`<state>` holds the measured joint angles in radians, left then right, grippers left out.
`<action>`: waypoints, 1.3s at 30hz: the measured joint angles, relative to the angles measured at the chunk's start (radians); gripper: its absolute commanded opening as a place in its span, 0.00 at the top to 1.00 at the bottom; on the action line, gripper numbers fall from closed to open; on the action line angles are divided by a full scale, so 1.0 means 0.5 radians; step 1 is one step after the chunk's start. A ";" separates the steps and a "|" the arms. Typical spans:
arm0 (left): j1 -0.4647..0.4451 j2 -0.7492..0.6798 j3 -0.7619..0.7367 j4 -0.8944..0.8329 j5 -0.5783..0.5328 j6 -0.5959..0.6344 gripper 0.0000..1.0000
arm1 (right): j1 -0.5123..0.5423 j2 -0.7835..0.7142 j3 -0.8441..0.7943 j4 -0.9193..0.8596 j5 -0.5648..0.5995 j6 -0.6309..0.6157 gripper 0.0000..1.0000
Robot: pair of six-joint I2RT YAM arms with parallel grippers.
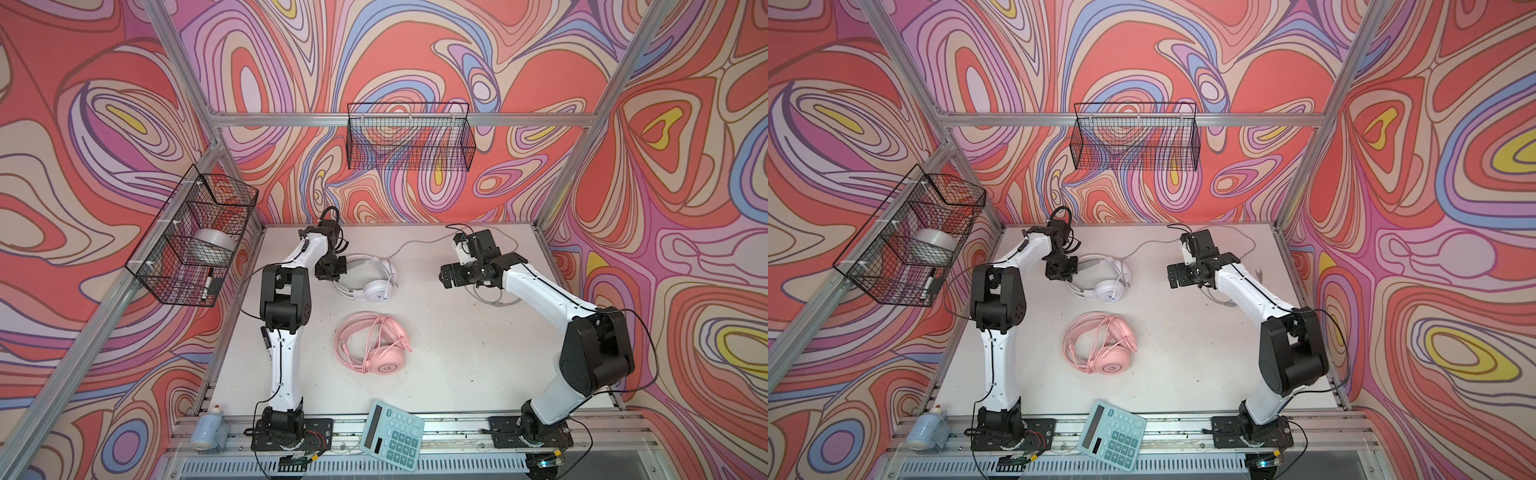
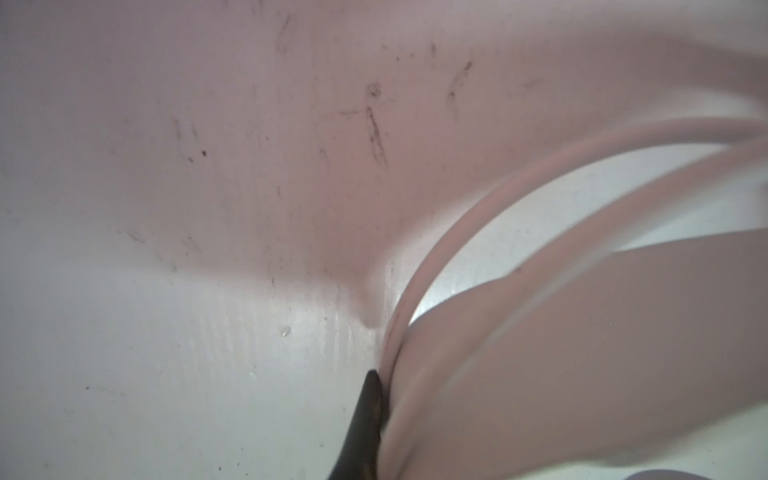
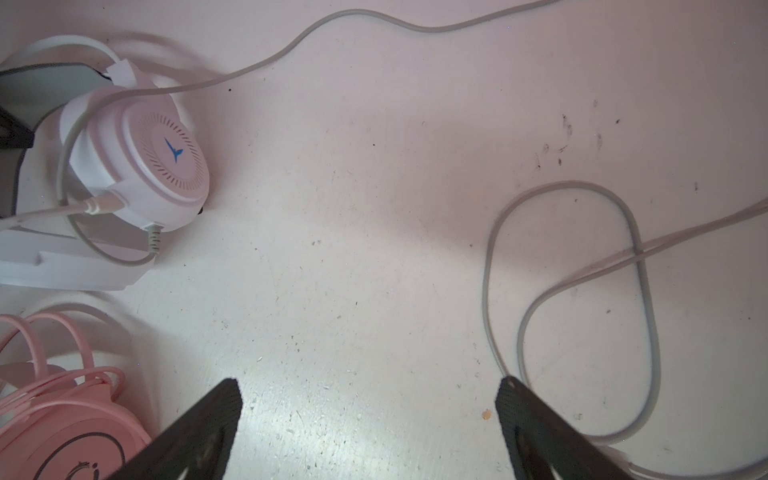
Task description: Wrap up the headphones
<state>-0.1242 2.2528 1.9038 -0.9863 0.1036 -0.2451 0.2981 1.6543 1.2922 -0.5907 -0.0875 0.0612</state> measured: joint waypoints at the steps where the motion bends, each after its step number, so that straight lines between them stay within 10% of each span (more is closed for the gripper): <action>1: -0.001 -0.024 0.005 -0.015 0.024 0.017 1.00 | -0.025 0.000 0.000 -0.002 -0.029 -0.012 0.01; 26: -0.008 -0.768 0.194 -0.307 0.544 0.259 1.00 | -0.122 0.095 -0.269 1.259 -0.855 -0.920 0.02; 39: -0.014 -0.823 0.179 -0.355 0.562 0.233 1.00 | -0.070 0.490 -0.201 1.702 -1.249 -0.923 0.06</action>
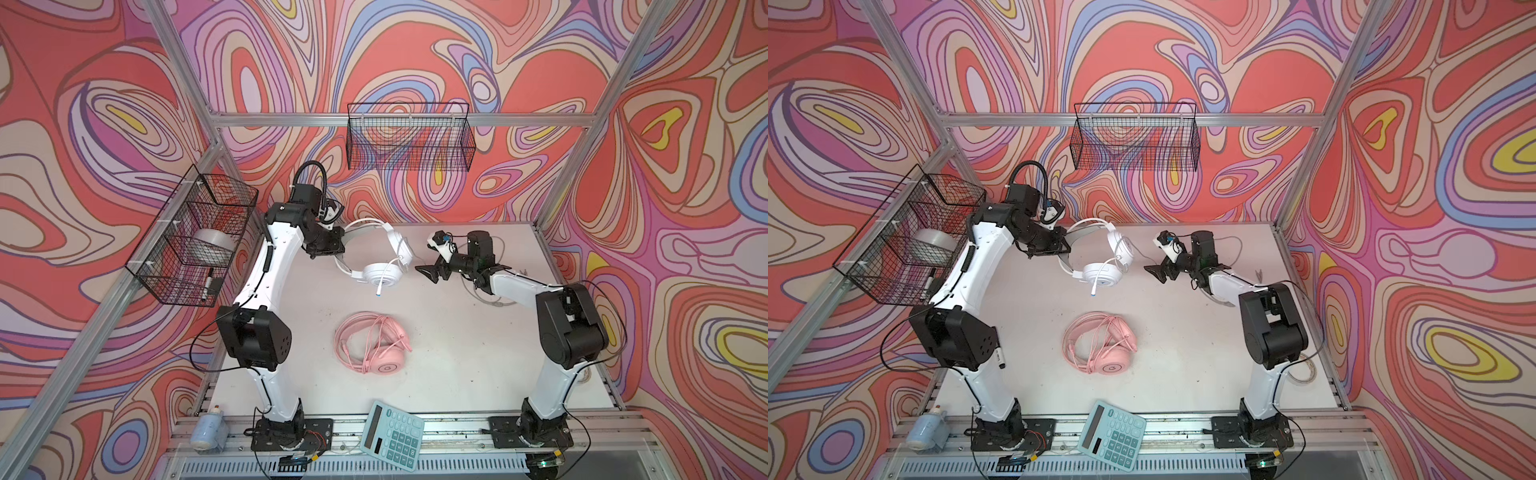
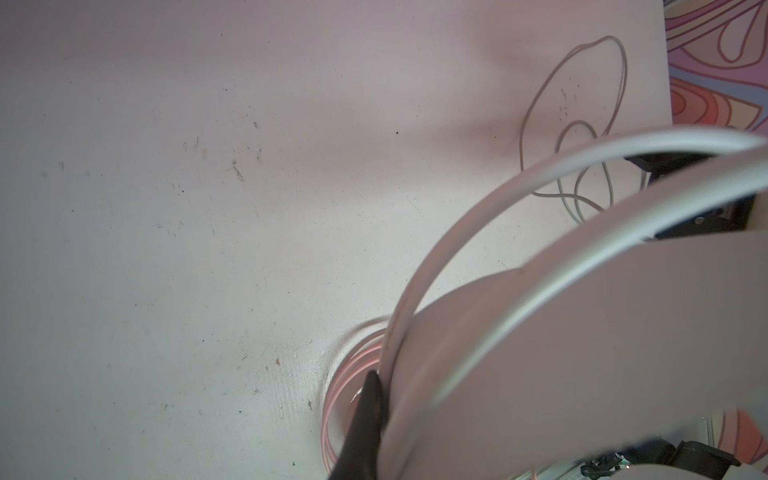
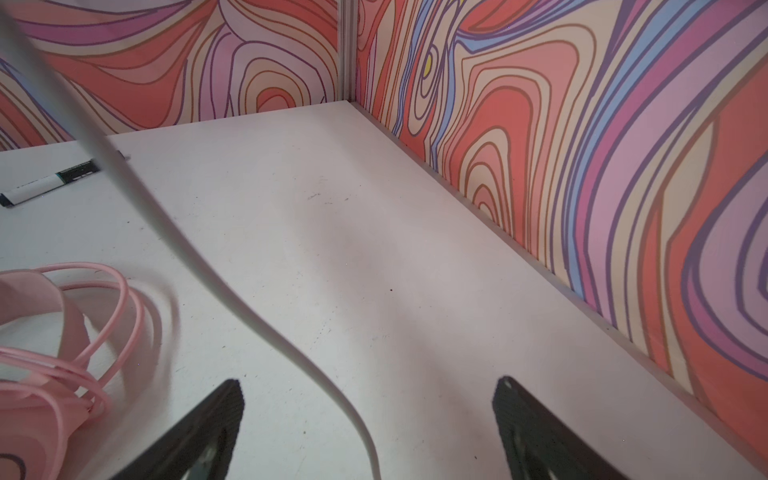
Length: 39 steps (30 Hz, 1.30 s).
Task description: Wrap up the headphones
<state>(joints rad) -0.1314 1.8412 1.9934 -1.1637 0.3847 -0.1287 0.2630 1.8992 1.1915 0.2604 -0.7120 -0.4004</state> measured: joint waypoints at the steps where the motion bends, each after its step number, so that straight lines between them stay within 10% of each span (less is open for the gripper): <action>1: -0.001 0.000 0.000 -0.005 0.003 -0.005 1.00 | 0.002 0.060 0.041 -0.001 -0.006 0.032 0.07; 10: -0.001 -0.011 0.016 -0.046 0.001 -0.066 1.00 | 0.012 0.282 0.143 0.126 -0.023 0.315 0.16; 39: 0.004 -0.018 0.040 0.015 -0.021 -0.416 1.00 | 0.014 0.344 -0.160 0.304 -0.012 0.621 0.92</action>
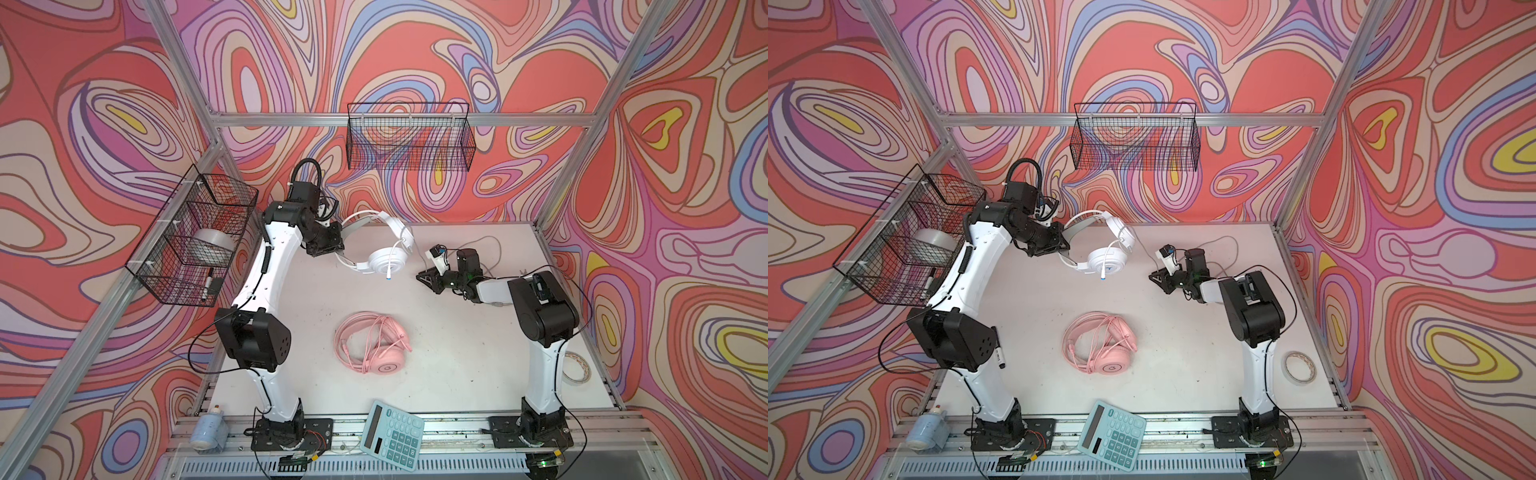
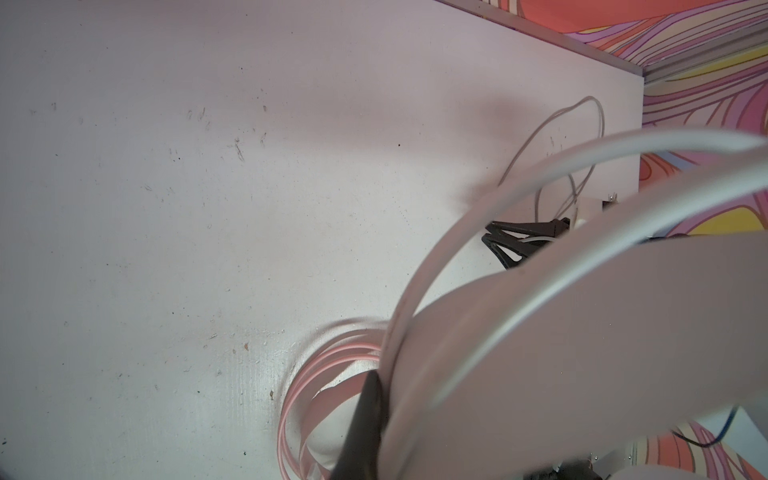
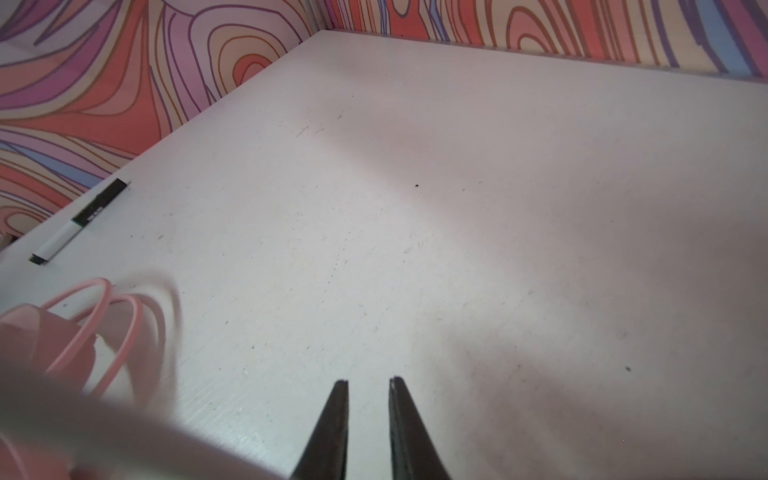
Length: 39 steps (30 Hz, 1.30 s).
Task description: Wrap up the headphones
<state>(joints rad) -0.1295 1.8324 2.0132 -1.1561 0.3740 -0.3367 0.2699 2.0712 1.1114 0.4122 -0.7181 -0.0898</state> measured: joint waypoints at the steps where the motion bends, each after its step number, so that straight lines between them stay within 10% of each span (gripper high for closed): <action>1: 0.001 0.000 -0.002 0.007 -0.004 -0.014 1.00 | 0.000 -0.015 -0.008 -0.002 0.003 0.008 0.95; 26: 0.014 0.000 -0.275 0.235 -0.288 -0.617 1.00 | 0.411 -1.106 -0.127 -1.398 0.425 -0.429 1.00; 39: 0.014 0.014 -0.341 0.252 -0.451 -0.797 1.00 | 0.644 -0.987 0.437 -2.229 0.468 -0.647 1.00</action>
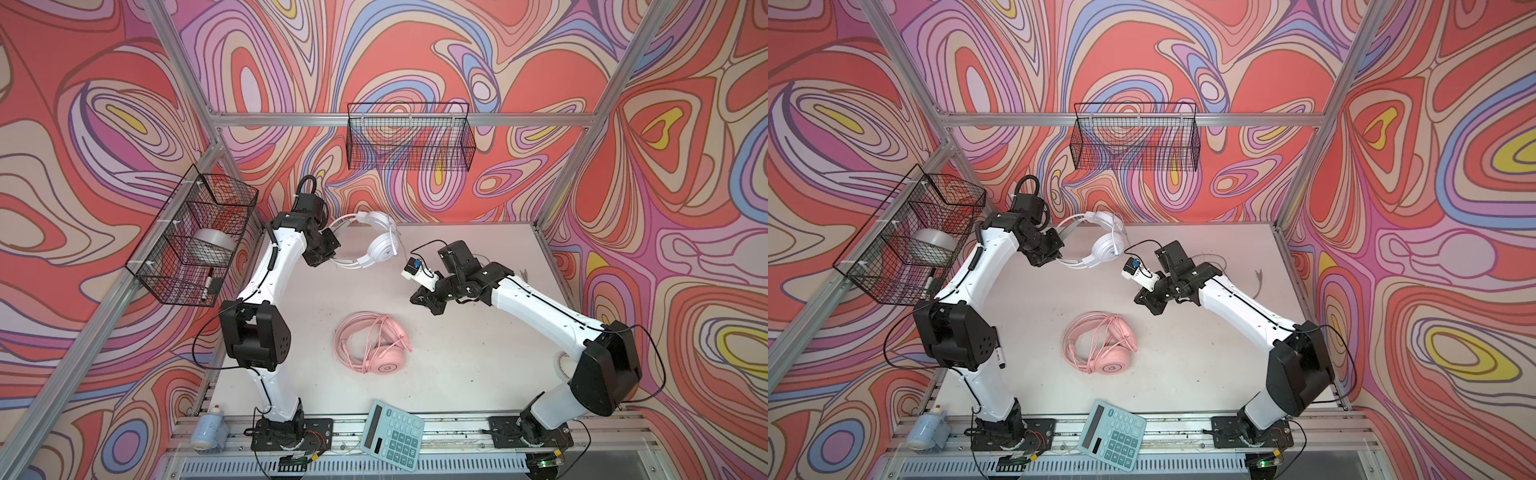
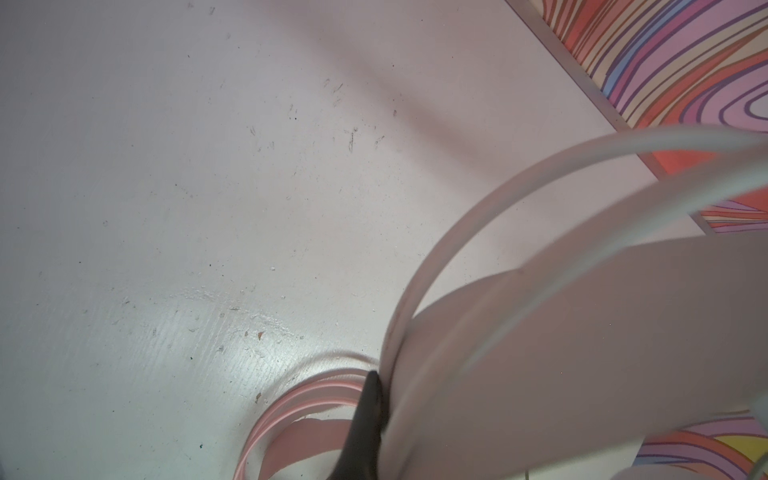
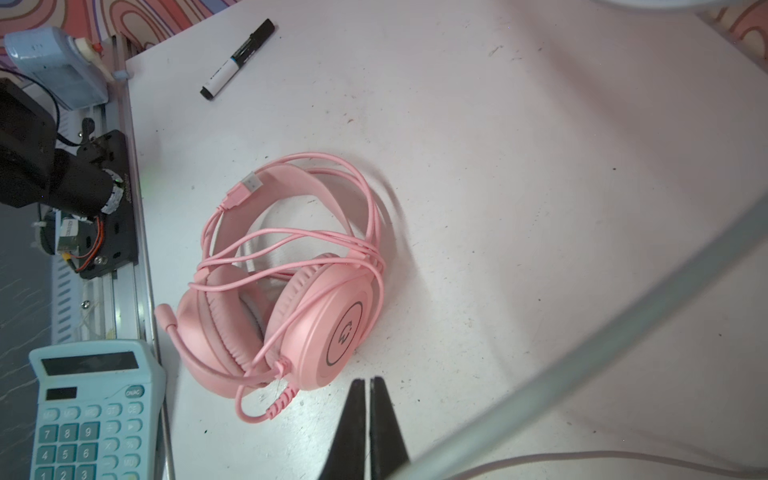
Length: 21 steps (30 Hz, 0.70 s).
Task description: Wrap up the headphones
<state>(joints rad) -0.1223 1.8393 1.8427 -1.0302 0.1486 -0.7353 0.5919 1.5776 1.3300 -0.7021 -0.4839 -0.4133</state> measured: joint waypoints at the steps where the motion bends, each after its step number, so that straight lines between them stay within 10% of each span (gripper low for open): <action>1: -0.001 0.005 0.000 0.000 -0.008 -0.006 1.00 | 0.014 0.024 0.042 -0.053 0.001 -0.016 1.00; 21: -0.055 0.069 -0.070 -0.066 -0.293 0.024 1.00 | 0.153 0.698 1.209 -0.925 -0.161 -0.237 1.00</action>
<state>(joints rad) -0.1497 1.8736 1.8076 -1.0634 0.0021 -0.7235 0.6685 1.9266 1.9347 -1.1648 -0.5644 -0.5320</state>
